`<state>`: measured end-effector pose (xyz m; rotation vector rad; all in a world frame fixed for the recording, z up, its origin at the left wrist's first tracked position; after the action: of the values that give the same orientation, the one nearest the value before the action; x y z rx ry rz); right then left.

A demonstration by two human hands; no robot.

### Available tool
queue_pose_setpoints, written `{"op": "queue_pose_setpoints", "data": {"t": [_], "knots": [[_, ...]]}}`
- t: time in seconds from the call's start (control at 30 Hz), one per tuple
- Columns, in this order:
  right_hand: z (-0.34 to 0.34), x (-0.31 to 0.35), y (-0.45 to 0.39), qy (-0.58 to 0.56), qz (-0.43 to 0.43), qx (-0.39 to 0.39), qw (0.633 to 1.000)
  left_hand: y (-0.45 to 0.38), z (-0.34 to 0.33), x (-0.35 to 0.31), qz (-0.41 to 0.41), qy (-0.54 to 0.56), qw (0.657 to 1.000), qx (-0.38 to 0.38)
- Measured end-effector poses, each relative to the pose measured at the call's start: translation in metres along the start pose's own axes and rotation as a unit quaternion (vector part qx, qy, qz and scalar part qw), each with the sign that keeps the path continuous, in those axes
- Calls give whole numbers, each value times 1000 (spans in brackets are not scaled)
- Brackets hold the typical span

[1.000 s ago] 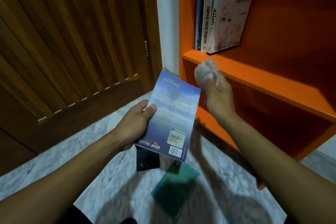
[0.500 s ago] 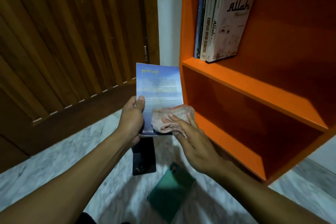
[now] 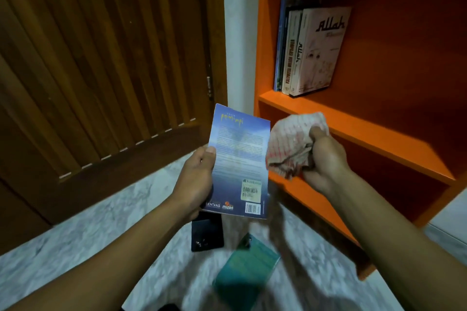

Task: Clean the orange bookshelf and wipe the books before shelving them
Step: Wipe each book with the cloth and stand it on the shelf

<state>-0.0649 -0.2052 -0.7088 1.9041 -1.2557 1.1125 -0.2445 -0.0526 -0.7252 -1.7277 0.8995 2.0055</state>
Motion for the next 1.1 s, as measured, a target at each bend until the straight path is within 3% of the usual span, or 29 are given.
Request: {"op": "queue_pose_setpoints", "data": {"t": [0.13,0.17,0.23,0.33,0.4,0.53,0.63,0.7,0.87,0.97,1.03,1.1], "knots": [[-26,22,1,106,201,33,973,7,-24,-1,-31,-60,997,35],[-35,22,6,158,245,69,954,8,-31,0,-38,-73,996,44],[-54,9,19,302,322,168,881,10,-43,2,-29,-71,996,51],[-67,-28,37,428,351,293,779,2,-50,12,46,22,998,27],[-68,-47,51,446,323,340,762,-10,-43,22,114,108,988,0],[-57,-74,76,445,215,389,777,-26,-17,39,245,281,928,-15],[-60,-75,86,355,164,446,805,-36,4,42,255,313,914,-40],[-63,-66,86,280,142,441,841,-39,17,39,237,333,910,-68],[-41,-57,56,209,19,322,923,-42,43,31,160,326,924,-116],[-7,-76,34,169,-93,164,967,-40,45,30,162,332,925,-94],[5,-90,31,100,-171,87,976,-38,43,26,160,318,932,-67],[0,-99,32,25,-214,93,972,-35,35,25,161,295,941,-37]]}}
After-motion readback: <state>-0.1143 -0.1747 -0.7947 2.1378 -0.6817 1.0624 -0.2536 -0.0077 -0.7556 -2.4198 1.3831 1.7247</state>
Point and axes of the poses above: each hand's wrist, its own y-axis away from the middle knuckle, its own z-axis out of the back of the hand, x = y × z, the point moved 6 cm from there along -y, towards the middle knuckle, and after that the axes turned 14 degrees about z, right-handed, at the moved point
